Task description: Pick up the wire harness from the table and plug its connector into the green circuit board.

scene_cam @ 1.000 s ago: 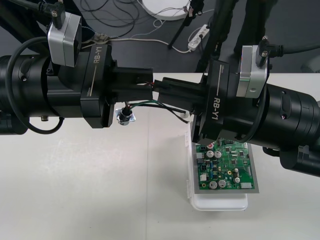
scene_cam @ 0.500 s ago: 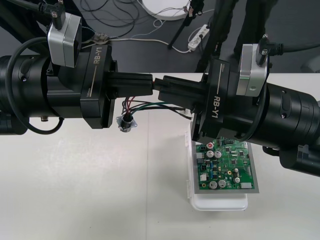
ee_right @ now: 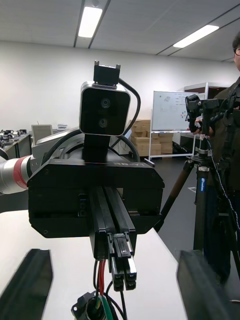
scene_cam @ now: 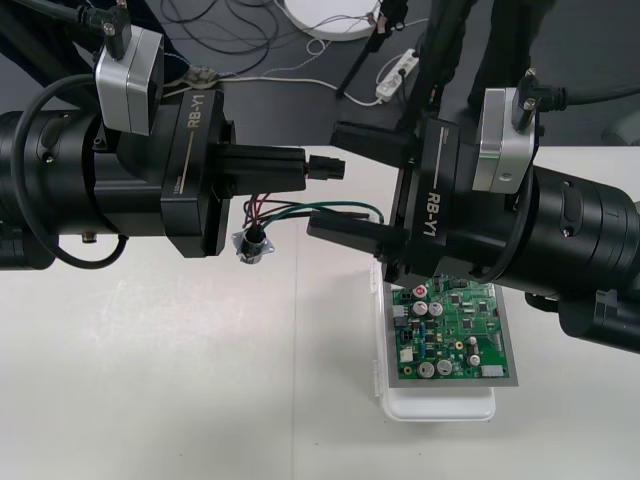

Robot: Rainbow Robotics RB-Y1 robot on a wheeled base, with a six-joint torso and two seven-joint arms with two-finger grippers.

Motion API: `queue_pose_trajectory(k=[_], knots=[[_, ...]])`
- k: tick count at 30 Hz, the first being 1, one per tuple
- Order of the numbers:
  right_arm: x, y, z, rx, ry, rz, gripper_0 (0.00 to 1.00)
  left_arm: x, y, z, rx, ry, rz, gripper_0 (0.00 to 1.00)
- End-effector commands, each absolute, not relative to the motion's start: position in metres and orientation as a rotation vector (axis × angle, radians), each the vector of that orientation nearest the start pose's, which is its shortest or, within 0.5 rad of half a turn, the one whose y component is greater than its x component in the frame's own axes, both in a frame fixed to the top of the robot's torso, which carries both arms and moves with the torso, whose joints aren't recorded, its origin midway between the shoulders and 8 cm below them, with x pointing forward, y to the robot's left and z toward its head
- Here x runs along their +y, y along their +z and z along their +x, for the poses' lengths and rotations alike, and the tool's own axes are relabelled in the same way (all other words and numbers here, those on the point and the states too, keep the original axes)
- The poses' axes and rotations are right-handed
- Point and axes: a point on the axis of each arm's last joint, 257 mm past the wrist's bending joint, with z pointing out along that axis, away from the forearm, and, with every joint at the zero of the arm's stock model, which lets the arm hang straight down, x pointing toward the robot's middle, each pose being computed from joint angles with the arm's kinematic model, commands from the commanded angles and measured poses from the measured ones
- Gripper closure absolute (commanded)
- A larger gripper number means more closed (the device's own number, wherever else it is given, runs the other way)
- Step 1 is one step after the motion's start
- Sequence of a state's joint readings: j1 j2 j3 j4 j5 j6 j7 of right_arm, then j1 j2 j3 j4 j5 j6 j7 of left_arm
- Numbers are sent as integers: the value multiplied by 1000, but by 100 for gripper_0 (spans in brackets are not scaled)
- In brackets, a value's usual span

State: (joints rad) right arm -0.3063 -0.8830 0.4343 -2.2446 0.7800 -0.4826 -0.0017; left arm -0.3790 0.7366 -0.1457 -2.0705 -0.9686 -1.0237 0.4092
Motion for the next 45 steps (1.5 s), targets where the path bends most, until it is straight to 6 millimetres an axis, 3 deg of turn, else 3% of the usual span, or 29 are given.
queue_pose_trajectory(k=[1, 13, 22, 29, 33, 40, 45], knots=[[25, 46, 293, 898, 967, -1101, 0, 4, 43, 295, 877, -1004, 1377, 100], [22, 42, 294, 923, 974, -1105, 0, 6, 40, 300, 887, -999, 1368, 100], [14, 22, 290, 971, 968, -1186, 0, 19, 30, 309, 928, -996, 1319, 100], [1, -7, 276, 1046, 995, -1313, 0, 30, 14, 311, 981, -1017, 1272, 100], [-8, -36, 267, 1132, 989, -1428, 0, 42, 2, 309, 1007, -1019, 1265, 100], [-27, -66, 270, 1238, 894, -1584, 0, 61, -13, 302, 1034, -1014, 1289, 100], [-55, -98, 276, 1384, 779, -1721, 0, 73, -34, 300, 1071, -1022, 1290, 100]])
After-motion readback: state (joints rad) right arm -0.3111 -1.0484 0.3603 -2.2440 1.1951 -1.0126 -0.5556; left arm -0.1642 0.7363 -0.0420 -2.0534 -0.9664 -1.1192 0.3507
